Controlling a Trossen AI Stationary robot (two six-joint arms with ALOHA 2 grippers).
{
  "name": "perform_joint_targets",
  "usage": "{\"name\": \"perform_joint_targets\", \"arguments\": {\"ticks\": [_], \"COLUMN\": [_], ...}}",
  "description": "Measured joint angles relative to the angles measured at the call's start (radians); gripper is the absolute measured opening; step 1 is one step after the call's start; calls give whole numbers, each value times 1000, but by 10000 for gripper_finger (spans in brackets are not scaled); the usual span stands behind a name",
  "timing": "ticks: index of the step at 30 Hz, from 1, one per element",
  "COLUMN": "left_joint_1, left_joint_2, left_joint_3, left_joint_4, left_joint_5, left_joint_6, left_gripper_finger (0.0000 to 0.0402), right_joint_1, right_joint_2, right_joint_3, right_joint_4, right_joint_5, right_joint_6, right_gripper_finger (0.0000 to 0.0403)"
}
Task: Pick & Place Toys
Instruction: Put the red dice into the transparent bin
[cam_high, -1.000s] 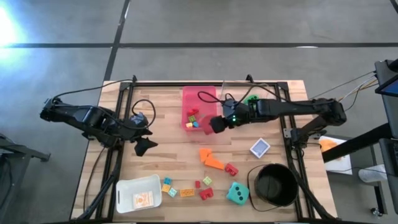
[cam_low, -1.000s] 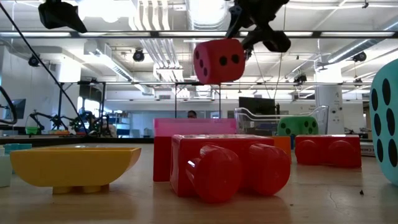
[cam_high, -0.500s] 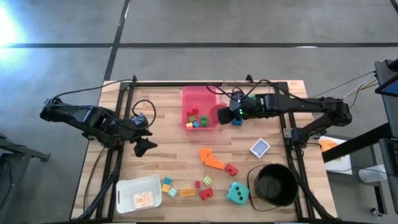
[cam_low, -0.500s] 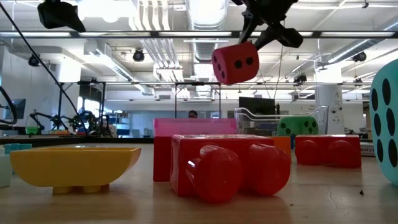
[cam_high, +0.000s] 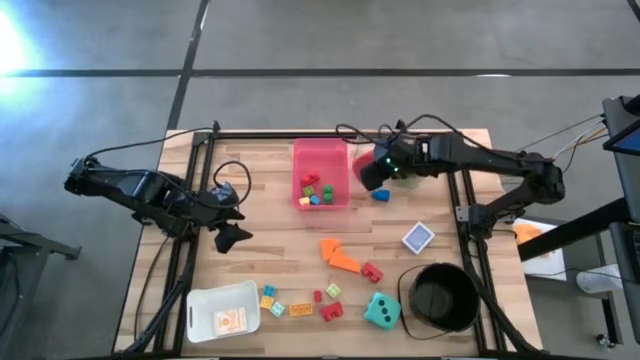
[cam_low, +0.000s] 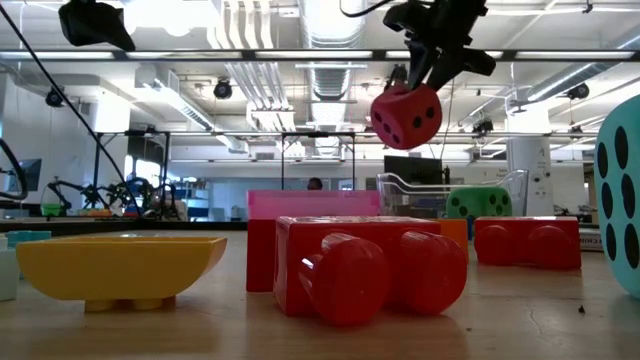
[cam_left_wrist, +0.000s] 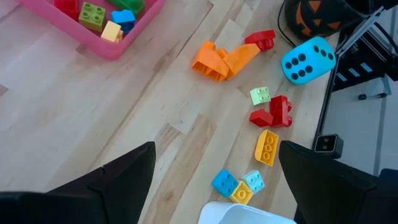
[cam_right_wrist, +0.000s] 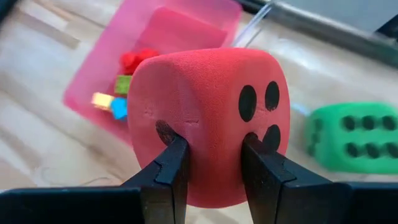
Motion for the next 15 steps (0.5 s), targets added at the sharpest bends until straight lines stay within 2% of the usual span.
{"name": "perform_joint_targets", "arguments": {"ticks": [15], "left_joint_1": [4], "left_joint_2": [0], "left_joint_3": [0], "left_joint_4": [22], "left_joint_5": [-8], "left_joint_6": [-57], "left_gripper_finger": [347], "right_joint_1": [-216], "right_joint_2": [11], "right_joint_3": [35], "right_joint_4": [-45], "right_joint_5": [0], "right_joint_6": [-207], "right_gripper_finger": [99]}}
